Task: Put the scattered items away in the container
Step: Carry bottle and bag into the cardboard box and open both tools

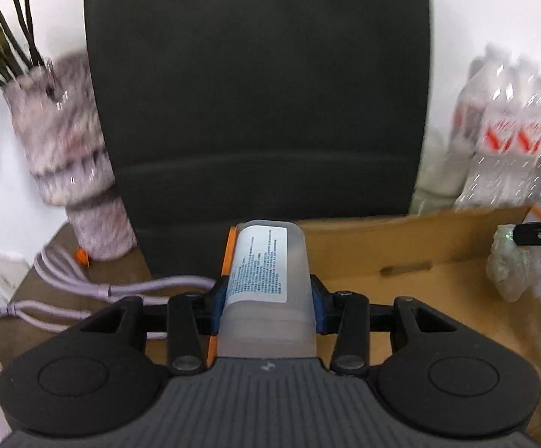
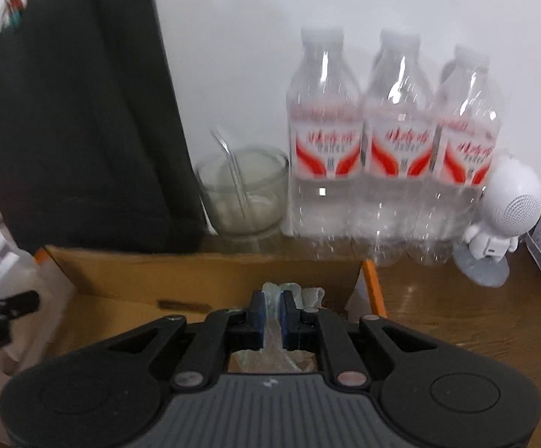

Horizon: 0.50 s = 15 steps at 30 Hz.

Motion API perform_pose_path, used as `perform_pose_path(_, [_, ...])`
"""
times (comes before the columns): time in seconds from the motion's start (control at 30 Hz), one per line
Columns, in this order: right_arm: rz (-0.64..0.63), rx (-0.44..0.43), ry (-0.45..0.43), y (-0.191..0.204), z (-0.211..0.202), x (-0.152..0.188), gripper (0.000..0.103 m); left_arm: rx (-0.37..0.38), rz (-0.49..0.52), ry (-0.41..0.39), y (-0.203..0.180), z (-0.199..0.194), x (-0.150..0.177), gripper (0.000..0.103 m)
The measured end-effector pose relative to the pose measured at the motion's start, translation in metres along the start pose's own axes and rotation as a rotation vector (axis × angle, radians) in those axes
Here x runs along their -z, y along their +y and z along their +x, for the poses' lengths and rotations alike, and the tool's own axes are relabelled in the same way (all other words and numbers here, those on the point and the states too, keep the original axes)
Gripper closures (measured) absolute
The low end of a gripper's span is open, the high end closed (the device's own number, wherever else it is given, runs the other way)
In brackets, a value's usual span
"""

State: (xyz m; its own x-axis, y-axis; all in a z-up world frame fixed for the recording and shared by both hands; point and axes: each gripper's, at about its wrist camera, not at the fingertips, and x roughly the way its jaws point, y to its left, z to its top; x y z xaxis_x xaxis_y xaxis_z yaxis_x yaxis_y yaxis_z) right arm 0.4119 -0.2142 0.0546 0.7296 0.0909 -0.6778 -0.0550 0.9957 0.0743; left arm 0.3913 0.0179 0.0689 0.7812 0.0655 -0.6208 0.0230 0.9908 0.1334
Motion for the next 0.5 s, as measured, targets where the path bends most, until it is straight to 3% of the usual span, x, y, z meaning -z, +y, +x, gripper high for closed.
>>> perform_pose_path(0.03, [-0.005,0.022,0.008,0.001,0.006,0.003,0.084,-0.008,0.024,-0.002,-0.002,0.001,0.000,0.058])
perform_pose_path(0.07, [-0.003,0.043,0.012,0.000,0.011,0.005,0.070,-0.009,0.044,0.001,-0.004,0.002,0.000,0.052])
perform_pose_path(0.1, [0.005,0.060,0.020,-0.002,0.015,0.008,0.059,0.000,0.059,0.004,-0.005,0.002,0.000,0.037])
perform_pose_path(0.17, [0.031,0.066,0.014,-0.006,0.014,0.008,0.056,0.001,0.077,0.046,-0.007,0.007,0.002,0.026])
perform_pose_path(0.3, [0.034,0.086,-0.007,-0.008,0.005,0.016,0.047,0.010,-0.005,0.110,0.008,0.009,0.007,0.027])
perform_pose_path(0.37, [0.004,0.100,0.000,-0.003,0.000,0.021,0.044,0.040,-0.064,0.192,0.015,0.014,0.016,0.027])
perform_pose_path(0.4, [-0.006,0.099,-0.001,-0.002,-0.003,0.024,0.042,0.055,-0.077,0.248,0.017,0.019,0.021,0.034])
perform_pose_path(0.43, [-0.015,0.095,-0.016,-0.001,-0.007,0.026,0.041,0.070,-0.091,0.286,0.019,0.019,0.024,0.034])
perform_pose_path(0.5, [-0.047,0.074,-0.023,0.003,-0.014,0.032,0.037,0.082,-0.090,0.278,0.020,0.008,0.027,0.033])
